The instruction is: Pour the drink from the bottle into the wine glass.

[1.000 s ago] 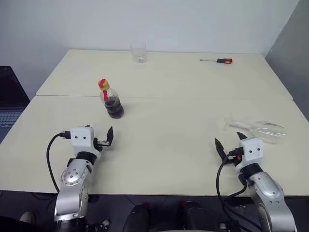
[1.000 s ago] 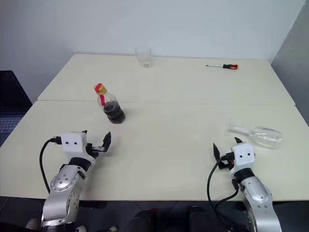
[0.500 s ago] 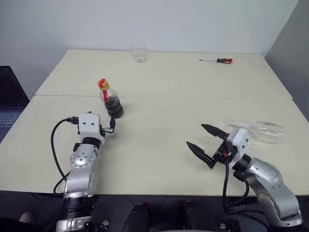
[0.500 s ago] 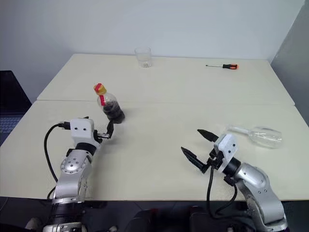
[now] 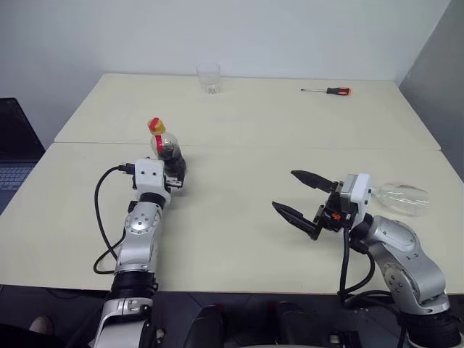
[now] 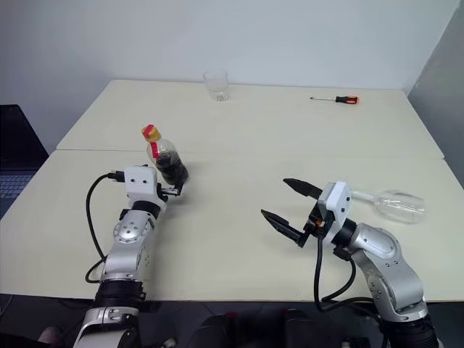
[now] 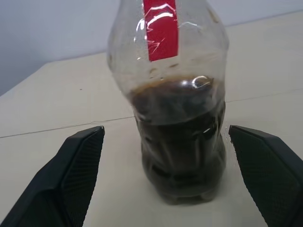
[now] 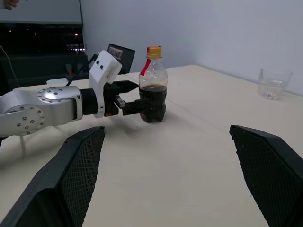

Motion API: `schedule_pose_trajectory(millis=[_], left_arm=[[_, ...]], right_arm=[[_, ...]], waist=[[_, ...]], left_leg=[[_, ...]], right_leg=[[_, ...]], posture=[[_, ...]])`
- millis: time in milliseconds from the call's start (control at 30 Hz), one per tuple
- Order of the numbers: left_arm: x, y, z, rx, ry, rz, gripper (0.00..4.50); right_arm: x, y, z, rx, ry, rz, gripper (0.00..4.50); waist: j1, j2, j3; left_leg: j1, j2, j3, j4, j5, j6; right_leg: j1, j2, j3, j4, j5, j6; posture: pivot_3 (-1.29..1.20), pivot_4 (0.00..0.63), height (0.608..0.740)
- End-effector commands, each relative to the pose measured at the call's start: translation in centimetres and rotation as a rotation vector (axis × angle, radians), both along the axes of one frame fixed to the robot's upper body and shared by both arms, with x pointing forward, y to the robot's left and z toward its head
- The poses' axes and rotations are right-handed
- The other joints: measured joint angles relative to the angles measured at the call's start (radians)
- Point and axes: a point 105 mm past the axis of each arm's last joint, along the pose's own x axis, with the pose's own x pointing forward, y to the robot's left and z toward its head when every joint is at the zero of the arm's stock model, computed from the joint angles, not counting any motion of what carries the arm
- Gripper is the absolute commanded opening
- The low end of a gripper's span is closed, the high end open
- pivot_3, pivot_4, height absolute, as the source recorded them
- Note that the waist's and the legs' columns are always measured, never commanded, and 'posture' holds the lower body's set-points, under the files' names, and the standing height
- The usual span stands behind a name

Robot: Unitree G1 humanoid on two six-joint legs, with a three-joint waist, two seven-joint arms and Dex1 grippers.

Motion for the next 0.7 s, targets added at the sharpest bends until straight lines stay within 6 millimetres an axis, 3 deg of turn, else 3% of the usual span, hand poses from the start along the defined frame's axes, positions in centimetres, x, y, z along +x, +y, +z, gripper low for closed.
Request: schedule_pose_trajectory(millis=[33, 267, 700], left_arm=[[0.9, -0.2, 1.4, 0.013, -0.061, -0.006, 4.48], [2.7, -0.7, 2.1, -0.002, -0.081, -0.026, 4.48], [3.8, -1.2, 2.2, -0.009, -0.093, -0.046, 4.48]], right_arm=[[-0.1, 0.5, 0.8, 0.01, -0.033, 0.021, 4.5], [1.2, 0.8, 0.5, 0.013, -0.008, 0.001, 4.5], [2.8, 2.3, 0.7, 0.043, 0.013, 0.023, 4.5]], waist=[[0.0, 0.0, 0.0], [-0.001, 0.0, 0.0], [-0.001, 0.0, 0.0]], left_leg=[[0.0, 0.0, 0.0, 0.0, 0.0, 0.0], [0.0, 0.0, 0.0, 0.001, 0.0, 0.0], [0.0, -0.001, 0.0, 0.001, 0.0, 0.0]], right_leg=[[0.0, 0.0, 0.0, 0.0, 0.0, 0.0], [0.0, 0.0, 0.0, 0.0, 0.0, 0.0], [-0.001, 0.0, 0.0, 0.001, 0.0, 0.0]], posture=[[0.0, 0.15, 0.74], [0.0, 0.15, 0.74], [0.0, 0.15, 0.74]])
